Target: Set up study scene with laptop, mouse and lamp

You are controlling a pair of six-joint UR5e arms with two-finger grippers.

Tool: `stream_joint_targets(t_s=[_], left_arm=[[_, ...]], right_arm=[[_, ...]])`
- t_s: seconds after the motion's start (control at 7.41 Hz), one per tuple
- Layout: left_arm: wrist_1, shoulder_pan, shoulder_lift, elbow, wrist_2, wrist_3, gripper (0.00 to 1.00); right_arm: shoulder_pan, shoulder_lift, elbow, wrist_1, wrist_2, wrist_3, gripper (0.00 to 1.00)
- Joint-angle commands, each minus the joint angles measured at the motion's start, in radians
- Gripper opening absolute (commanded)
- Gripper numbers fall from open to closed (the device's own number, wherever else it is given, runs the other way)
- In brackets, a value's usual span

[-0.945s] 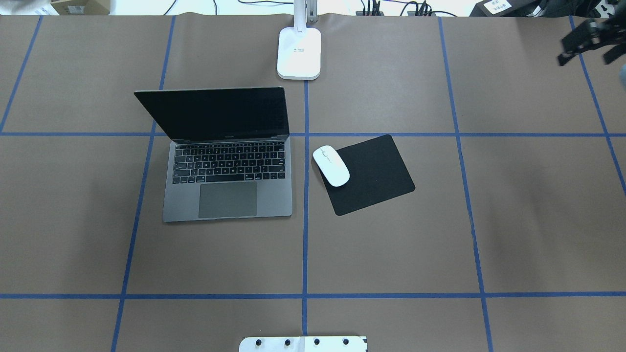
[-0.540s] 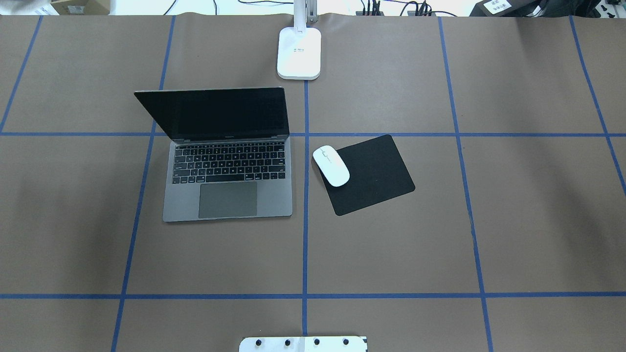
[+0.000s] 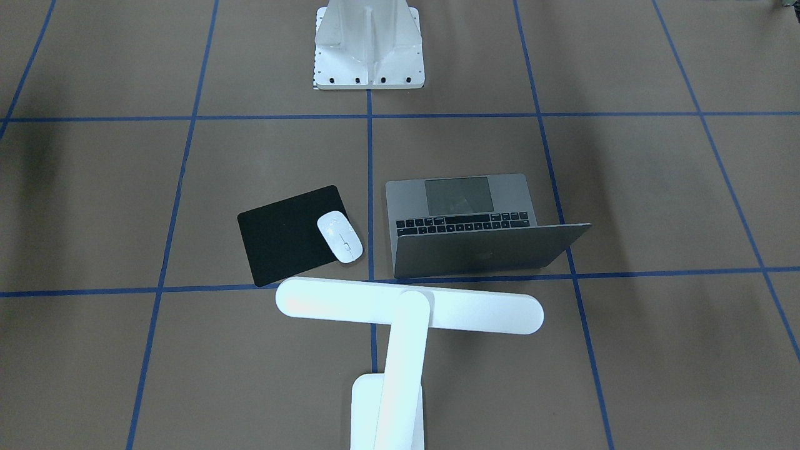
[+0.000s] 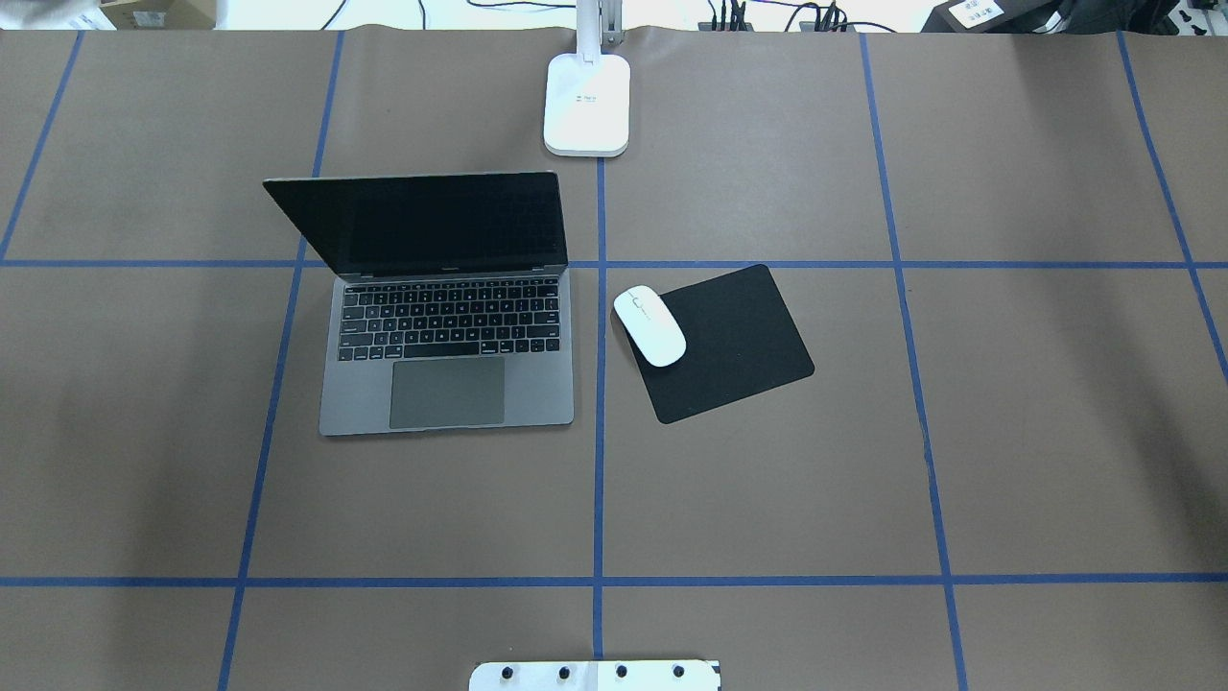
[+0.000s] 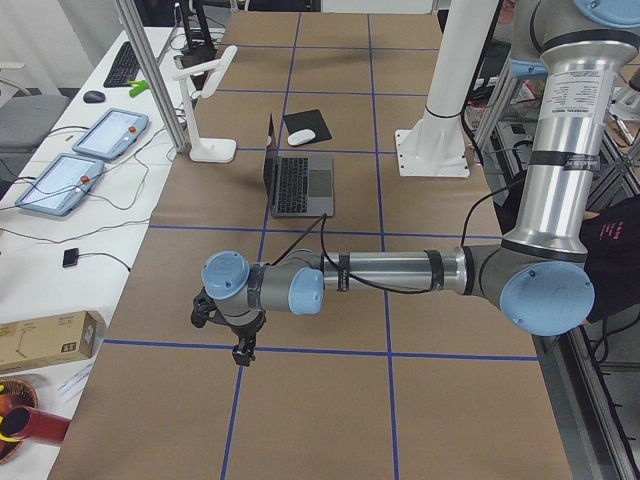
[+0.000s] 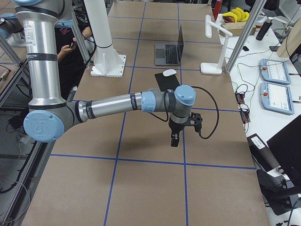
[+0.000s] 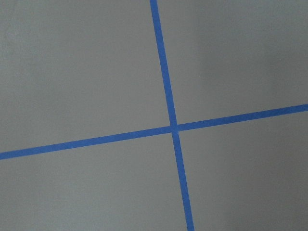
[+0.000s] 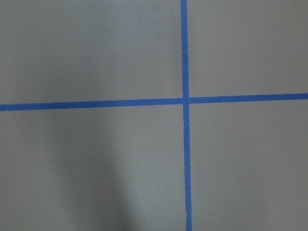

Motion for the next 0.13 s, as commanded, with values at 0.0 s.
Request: stream_joint_targets(t_s=[0.0], left_arm=[[-0.001, 0.0, 0.017, 0.0, 0.0, 0.001, 1.0]], right_arm=[[0.0, -0.003, 0.004, 0.01, 0.004, 0.0, 1.0]])
